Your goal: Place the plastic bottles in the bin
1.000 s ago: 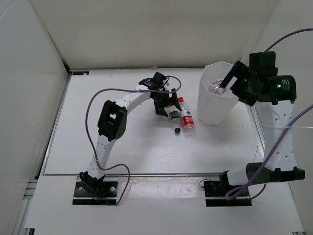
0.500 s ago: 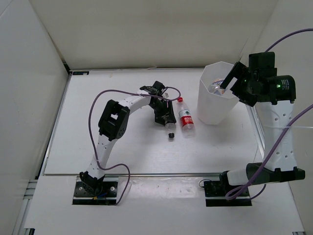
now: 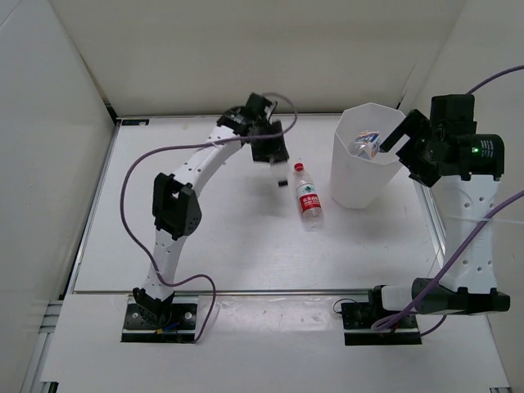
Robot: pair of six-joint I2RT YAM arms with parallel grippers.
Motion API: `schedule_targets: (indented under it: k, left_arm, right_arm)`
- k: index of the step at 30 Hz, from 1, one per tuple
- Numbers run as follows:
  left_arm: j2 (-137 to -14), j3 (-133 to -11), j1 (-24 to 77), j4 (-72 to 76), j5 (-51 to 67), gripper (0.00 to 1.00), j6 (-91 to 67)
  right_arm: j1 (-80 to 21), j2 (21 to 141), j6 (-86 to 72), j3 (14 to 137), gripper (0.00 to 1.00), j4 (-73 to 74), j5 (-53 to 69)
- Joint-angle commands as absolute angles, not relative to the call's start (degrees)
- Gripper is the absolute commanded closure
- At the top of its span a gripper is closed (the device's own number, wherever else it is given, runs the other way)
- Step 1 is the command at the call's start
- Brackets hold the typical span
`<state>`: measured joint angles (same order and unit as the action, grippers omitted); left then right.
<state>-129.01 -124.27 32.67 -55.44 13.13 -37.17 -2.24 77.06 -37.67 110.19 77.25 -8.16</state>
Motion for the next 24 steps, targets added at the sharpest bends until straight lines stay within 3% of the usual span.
schedule_targets:
  k: [1, 9, 15, 24]
  left_arm:
    - [-118.0, -135.3, 32.1, -51.4, 4.8, 0.57, -37.6]
    - [-119.4, -147.1, 34.6, -34.1, 3.9, 0.65, -38.1]
    - [-123.2, -149.2, 40.9, -16.5, -6.4, 0.58, -32.4]
    - [-129.1, -147.5, 48.8, -14.7, -10.0, 0.56, -27.6]
  right_arm:
    - [-0.7, 74.4, -40.1, 108.4, 0.0, 79.3, -8.6]
    - [3.9, 69.6, -40.6, 107.1, 0.0, 81.0, -6.5]
    - [4.5, 67.3, -39.7, 112.8, 0.0, 83.8, -4.1]
    - [4.5, 60.7, -38.7, 112.9, 0.0, 83.8, 0.6]
